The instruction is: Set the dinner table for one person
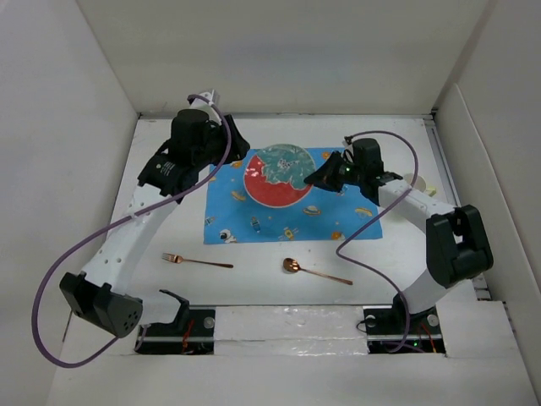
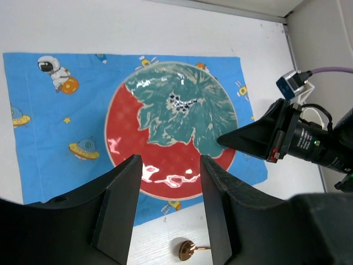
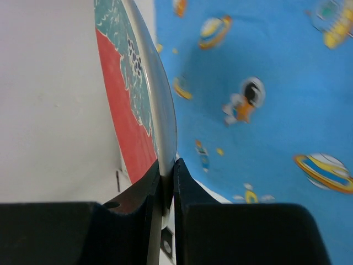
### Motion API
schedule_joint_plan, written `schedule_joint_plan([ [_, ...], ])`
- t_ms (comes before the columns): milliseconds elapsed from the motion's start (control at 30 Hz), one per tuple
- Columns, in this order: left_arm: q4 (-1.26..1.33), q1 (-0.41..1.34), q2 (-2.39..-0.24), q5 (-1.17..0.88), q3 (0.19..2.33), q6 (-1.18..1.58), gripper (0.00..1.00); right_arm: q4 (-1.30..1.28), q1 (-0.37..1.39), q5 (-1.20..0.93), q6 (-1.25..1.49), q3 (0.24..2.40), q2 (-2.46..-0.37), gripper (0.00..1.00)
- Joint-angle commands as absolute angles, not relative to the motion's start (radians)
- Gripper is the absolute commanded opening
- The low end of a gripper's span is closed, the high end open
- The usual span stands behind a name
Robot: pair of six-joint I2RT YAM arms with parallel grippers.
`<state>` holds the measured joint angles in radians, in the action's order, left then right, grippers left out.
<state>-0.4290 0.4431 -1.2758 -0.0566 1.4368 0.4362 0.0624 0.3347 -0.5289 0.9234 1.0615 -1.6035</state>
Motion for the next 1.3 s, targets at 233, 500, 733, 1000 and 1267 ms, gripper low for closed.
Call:
schedule_joint_plan([
  [233, -0.371, 0.439, -1.266, -0.08, 1.373, 0.474, 0.42, 0.193, 0.244, -0.676, 0.859, 1.0, -1.575, 0.0],
  [500, -0.348, 0.439, -1.25, -0.083, 1.304, 0.486, 0.42, 0.17, 0.224, -0.672, 0.813, 1.009, -1.684, 0.0],
  [733, -0.319, 0.439, -1.256, -0.112, 1.259, 0.494, 0.42, 0.154, 0.233, -0.632, 0.802, 1.017, -1.741, 0.0],
  [1000, -0.288, 0.439, -1.252, -0.138, 1.209, 0.505, 0.42, -0.063, 0.233, -0.525, 0.661, 1.031, -1.763, 0.48],
  [1267, -0.275, 0.439, -1.258, -0.152, 1.201, 0.491, 0.42, -0.343, 0.224, -0.333, 0.493, 1.161, -1.657, 0.55],
])
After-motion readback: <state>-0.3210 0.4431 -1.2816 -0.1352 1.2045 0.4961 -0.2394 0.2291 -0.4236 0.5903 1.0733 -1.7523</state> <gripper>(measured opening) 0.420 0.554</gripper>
